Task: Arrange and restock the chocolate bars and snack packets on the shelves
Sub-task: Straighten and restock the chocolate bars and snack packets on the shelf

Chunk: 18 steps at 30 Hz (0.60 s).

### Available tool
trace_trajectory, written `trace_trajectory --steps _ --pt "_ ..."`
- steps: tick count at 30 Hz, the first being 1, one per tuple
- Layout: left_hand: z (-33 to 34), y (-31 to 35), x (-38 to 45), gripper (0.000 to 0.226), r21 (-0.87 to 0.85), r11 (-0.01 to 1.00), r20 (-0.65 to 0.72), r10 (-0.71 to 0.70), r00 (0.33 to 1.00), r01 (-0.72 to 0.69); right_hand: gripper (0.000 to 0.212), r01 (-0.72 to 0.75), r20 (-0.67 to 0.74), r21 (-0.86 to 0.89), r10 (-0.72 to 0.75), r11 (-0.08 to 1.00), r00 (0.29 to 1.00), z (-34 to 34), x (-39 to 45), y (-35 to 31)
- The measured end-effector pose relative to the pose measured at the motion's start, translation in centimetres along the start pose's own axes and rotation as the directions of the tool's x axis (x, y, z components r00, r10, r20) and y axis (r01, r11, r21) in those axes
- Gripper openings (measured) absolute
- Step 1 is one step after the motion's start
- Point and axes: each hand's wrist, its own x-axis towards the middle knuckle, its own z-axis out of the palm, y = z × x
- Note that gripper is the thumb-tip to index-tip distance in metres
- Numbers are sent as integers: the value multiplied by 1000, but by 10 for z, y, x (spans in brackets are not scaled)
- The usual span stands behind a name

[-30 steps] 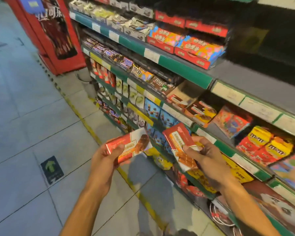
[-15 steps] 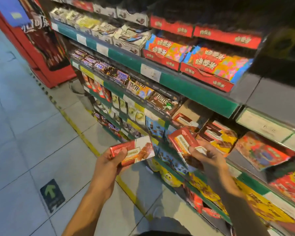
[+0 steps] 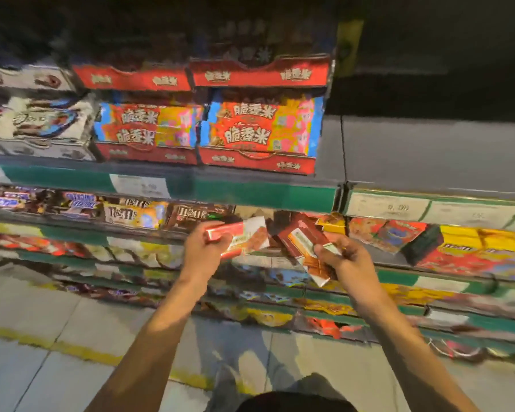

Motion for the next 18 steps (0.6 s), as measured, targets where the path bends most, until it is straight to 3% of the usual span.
trace_trajectory --steps 10,14,18 --pt "34 -9 63 30 296 936 280 107 954 -192 20 103 -338 128 -54 986 939 16 -33 13" --pt "37 -12 63 29 347 897 361 143 922 -275 14 140 -384 90 -96 986 918 23 -39 17" --pt "36 -18 64 31 440 790 418 240 876 -426 12 136 -383 43 -109 990 917 27 -37 15"
